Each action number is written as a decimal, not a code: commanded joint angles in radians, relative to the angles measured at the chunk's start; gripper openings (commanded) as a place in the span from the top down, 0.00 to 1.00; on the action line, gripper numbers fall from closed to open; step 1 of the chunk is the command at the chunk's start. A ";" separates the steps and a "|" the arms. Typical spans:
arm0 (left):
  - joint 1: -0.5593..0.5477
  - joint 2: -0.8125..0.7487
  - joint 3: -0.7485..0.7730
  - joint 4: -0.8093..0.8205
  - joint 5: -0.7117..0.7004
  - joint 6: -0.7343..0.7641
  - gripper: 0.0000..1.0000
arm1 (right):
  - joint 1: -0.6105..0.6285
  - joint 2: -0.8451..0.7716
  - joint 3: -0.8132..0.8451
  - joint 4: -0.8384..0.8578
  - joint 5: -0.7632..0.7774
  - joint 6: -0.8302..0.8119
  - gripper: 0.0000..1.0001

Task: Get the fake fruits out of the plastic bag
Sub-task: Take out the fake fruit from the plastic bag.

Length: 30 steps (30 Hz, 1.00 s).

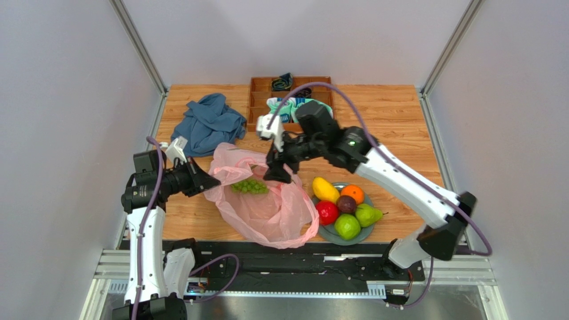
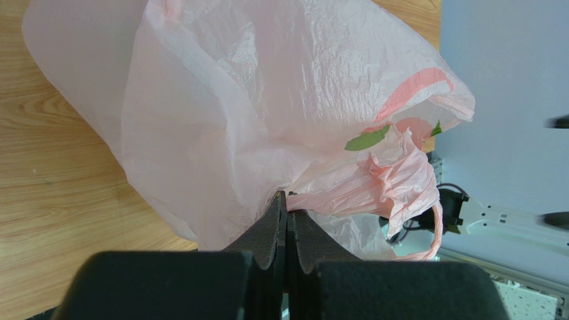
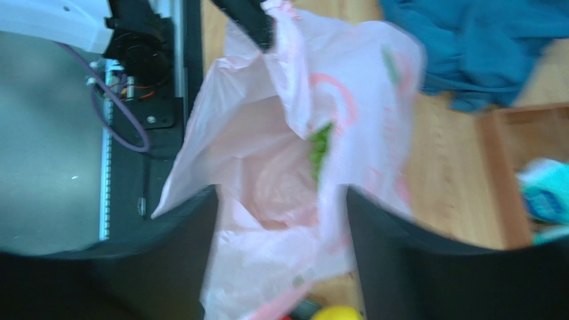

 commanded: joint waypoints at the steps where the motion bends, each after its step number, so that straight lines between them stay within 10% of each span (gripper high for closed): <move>1: 0.005 -0.004 0.048 0.010 0.032 -0.018 1.00 | 0.083 0.181 0.021 0.049 -0.060 0.066 0.45; 5: 0.006 0.004 0.065 0.039 0.019 -0.031 1.00 | 0.100 0.281 0.021 0.067 0.018 0.051 0.55; 13: 0.016 -0.016 0.008 0.078 0.063 -0.087 1.00 | 0.165 0.472 -0.011 0.271 0.434 0.226 0.23; 30: 0.043 -0.050 -0.057 0.061 0.092 -0.074 1.00 | 0.198 0.796 0.127 0.421 0.660 0.137 0.12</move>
